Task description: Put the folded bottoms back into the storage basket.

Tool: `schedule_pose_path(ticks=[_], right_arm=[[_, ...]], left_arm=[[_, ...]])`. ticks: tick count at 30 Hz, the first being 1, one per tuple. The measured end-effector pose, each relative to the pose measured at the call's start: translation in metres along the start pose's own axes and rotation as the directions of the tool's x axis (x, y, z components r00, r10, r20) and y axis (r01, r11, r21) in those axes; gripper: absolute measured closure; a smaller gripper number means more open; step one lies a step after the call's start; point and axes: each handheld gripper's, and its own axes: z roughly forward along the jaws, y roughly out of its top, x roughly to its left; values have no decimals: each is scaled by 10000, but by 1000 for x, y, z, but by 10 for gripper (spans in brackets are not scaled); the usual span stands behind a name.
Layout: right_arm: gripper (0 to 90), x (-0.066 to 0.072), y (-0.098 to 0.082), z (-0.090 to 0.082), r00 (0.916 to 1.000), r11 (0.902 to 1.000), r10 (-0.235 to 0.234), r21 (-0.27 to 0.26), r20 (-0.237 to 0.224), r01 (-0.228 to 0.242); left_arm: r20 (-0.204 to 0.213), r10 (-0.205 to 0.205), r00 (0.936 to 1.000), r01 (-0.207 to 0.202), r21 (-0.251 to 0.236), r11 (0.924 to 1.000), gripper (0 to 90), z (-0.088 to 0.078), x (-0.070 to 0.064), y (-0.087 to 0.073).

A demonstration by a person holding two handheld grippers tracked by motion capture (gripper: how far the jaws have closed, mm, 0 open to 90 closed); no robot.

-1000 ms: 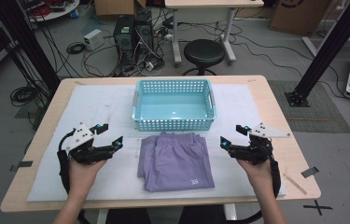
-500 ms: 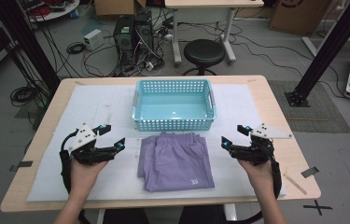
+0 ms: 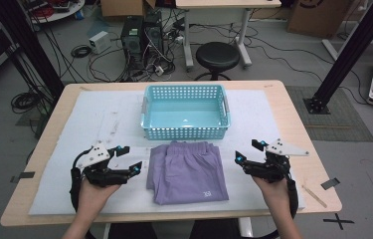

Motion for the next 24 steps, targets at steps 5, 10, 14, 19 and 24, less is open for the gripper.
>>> schedule_pose_path(ticks=[5, 10, 14, 19, 24], right_arm=[[257, 10, -10, 5, 9999, 9993, 37, 370, -114, -33], [263, 21, -23, 15, 9984, 9904, -542, 1267, -125, 554], [262, 24, -25, 19, 9977, 9882, -622, 1383, -256, 652], [262, 26, -28, 22, 9962, 9835, -843, 1586, -237, 870], [263, 27, -30, 26, 9966, 9805, -752, 1794, -323, 798]], left_arm=[[-50, -741, 9972, 742, 491, 9960, 261, 8, -9, -7], [72, -1328, 9911, 1311, 1145, 9847, 261, 20, -17, -14], [157, -1978, 9801, 1929, 1582, 9684, 258, 29, -17, -21], [126, -3147, 9491, 3046, 2164, 9275, 258, 38, -8, -29], [236, -3478, 9373, 3338, 2261, 9151, 258, 42, -9, -29]])
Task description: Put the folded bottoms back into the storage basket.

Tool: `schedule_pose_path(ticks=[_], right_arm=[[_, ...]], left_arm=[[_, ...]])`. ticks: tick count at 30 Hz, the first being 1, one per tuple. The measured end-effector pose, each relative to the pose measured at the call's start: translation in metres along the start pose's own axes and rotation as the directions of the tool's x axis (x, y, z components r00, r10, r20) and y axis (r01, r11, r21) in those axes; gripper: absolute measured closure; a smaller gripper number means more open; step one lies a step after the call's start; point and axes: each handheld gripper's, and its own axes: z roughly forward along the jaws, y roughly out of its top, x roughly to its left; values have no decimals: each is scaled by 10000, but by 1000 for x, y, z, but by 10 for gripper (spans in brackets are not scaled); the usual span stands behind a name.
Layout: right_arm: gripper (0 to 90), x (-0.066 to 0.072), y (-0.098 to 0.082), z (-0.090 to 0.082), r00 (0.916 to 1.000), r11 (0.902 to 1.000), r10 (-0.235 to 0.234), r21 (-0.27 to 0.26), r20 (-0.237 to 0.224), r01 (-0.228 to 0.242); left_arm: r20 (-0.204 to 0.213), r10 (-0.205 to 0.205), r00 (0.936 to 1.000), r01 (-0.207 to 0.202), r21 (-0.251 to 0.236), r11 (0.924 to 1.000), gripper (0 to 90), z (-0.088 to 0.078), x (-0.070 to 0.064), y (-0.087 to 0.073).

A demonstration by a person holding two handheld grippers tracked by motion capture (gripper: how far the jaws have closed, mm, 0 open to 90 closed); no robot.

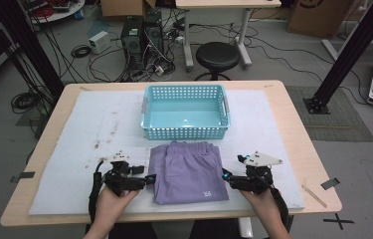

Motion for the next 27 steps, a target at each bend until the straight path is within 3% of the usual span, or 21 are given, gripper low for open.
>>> schedule_pose_path(ticks=[7, 11, 12, 14, 20, 22, 27], right_arm=[[262, 2, 0, 6, 9974, 9968, 700, 408, -199, -691], [262, 3, -3, 14, 9870, 9838, 1535, 1013, -467, -1482], [262, 3, -3, 14, 9870, 9838, 1535, 1013, -467, -1482], [278, 8, -4, 23, 9808, 9740, 1806, 1521, -731, -1680], [380, 16, -1, 30, 9783, 9652, 2014, 1799, -494, -1897], [426, 16, -1, 31, 9699, 9612, 2276, 1796, -865, -2095], [499, 22, 2, 34, 9766, 9631, 2083, 1852, -543, -1951]], left_arm=[[619, -469, 9970, 463, 120, 9989, 242, 12, -6, 3], [619, -326, 9976, 316, 165, 9994, 243, 19, -12, 4], [595, -297, 9978, 287, 176, 9994, 243, 21, -14, 5], [580, -181, 9982, 170, 198, 9997, 243, 24, -18, 5], [438, -83, 9990, 76, 166, 9998, 243, 28, -22, 6], [486, -121, 9987, 113, 158, 9998, 247, 29, -21, 7], [329, -46, 9994, 40, 160, 9999, 285, 30, -22, 7]])
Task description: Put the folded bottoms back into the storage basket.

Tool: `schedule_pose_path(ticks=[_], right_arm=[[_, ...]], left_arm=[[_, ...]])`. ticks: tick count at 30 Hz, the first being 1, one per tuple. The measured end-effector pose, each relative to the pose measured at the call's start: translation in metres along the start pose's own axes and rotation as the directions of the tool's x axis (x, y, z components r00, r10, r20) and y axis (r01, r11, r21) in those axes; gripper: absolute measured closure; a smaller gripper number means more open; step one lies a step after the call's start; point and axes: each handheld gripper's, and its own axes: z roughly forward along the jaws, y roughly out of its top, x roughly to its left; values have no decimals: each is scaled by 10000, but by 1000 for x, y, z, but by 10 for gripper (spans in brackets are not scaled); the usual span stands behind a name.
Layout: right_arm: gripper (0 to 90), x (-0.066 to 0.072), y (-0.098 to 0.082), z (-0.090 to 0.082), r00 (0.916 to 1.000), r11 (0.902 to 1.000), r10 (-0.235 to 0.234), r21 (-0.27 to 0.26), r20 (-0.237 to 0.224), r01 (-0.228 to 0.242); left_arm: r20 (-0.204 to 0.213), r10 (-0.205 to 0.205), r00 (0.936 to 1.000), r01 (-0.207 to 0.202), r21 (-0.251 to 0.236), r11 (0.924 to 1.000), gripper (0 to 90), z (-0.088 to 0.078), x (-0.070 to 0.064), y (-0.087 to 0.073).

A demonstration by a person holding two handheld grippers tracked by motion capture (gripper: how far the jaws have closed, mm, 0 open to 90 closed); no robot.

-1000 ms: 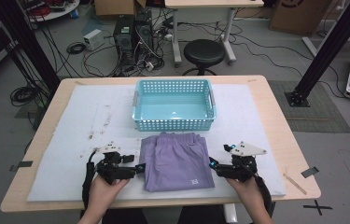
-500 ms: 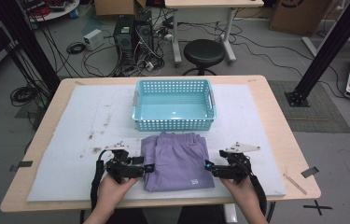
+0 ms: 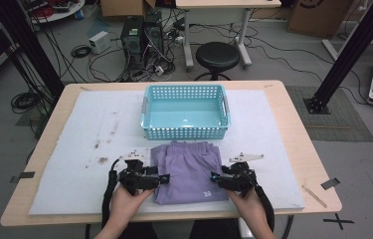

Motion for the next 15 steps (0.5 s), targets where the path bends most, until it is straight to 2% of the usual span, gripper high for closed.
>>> schedule_pose_path(ticks=[3, 5, 9, 11, 15], right_arm=[[537, 1, 0, 1, 9999, 10000, 67, -35, 112, -67], [599, 2, 0, 1, 9995, 10000, -11, -86, 301, 13], [626, 3, -1, 1, 9989, 9999, -107, -98, 454, 111], [625, 3, -1, 2, 9988, 9997, -171, -153, 462, 178], [560, 2, -1, 1, 9997, 9998, 137, -138, 210, -134]], left_arm=[[-175, 60, 9998, -60, -9, 10000, 314, 1, -2, 0], [-246, 38, 9997, -39, -33, 10000, 358, 2, -3, 0], [-413, 96, 9991, -98, -34, 9999, 388, 2, -4, 0], [-372, -43, 9993, 40, -66, 10000, 391, 2, -4, 0], [-373, -87, 9993, 83, -90, 9999, 374, 2, -3, 0]])
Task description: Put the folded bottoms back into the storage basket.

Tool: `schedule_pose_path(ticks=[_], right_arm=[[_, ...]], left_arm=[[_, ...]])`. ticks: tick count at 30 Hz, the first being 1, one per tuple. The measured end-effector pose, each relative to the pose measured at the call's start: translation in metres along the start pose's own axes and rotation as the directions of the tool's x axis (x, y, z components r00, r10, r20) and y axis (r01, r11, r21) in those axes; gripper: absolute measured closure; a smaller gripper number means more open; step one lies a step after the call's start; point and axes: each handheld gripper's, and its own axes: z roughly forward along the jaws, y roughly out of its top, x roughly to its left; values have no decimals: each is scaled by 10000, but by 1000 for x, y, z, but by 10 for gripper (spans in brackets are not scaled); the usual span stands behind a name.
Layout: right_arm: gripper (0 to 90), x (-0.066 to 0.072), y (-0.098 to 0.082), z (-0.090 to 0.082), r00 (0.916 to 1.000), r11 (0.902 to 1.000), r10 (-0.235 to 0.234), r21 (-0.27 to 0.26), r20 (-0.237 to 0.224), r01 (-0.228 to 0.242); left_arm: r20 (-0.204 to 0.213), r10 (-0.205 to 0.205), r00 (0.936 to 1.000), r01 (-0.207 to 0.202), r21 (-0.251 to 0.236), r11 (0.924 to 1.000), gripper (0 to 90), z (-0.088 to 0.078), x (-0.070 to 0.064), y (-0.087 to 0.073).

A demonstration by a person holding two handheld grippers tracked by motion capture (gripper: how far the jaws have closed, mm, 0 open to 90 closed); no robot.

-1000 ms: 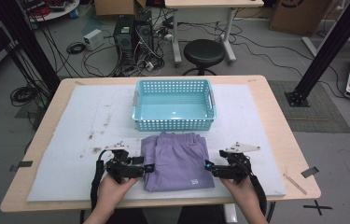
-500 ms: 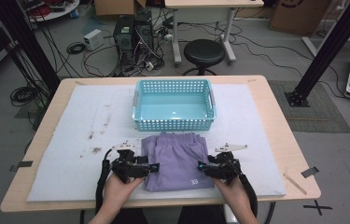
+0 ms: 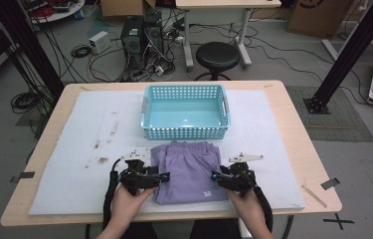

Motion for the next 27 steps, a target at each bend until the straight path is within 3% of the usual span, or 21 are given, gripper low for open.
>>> schedule_pose_path(ticks=[2, 4, 5, 9, 10, 11, 16, 21, 27], right_arm=[[564, 3, 1, 1, 9999, 10000, -93, 18, 136, 93], [649, 4, 0, 2, 9989, 9994, -335, 13, 326, 335], [649, 4, 0, 2, 9989, 9994, -335, 13, 326, 335], [787, 6, 1, 3, 9986, 9988, -497, 48, 182, 496], [844, 7, 1, 4, 9985, 9985, -540, 73, 58, 540], [844, 7, 1, 4, 9985, 9985, -540, 73, 58, 540], [876, 5, 1, 3, 9993, 9995, -319, 17, -187, 320], [881, 5, 2, 0, 9990, 9990, -407, -168, -198, 404], [883, 11, 13, -14, 9977, 9946, -607, -864, -314, 578]], left_arm=[[-140, 61, 9999, -61, -23, 10000, 377, 2, -2, 0], [-268, 210, 9994, -210, -3, 9998, 440, 4, -5, 1], [-268, 247, 9993, -246, 31, 9997, 440, 6, -6, 1], [-548, 469, 9974, -466, 71, 9989, 567, 9, -9, 2], [-593, 462, 9972, -458, 82, 9989, 637, 9, -9, 2], [-569, 486, 9972, -479, 143, 9988, 637, 9, -8, 2], [-460, 631, 9969, -622, 208, 9978, 851, 10, -9, 2], [-296, 782, 9965, -783, -19, 9969, 862, 6, -7, 4], [-362, 1585, 9867, -1600, -436, 9862, 865, -12, -18, 18]])
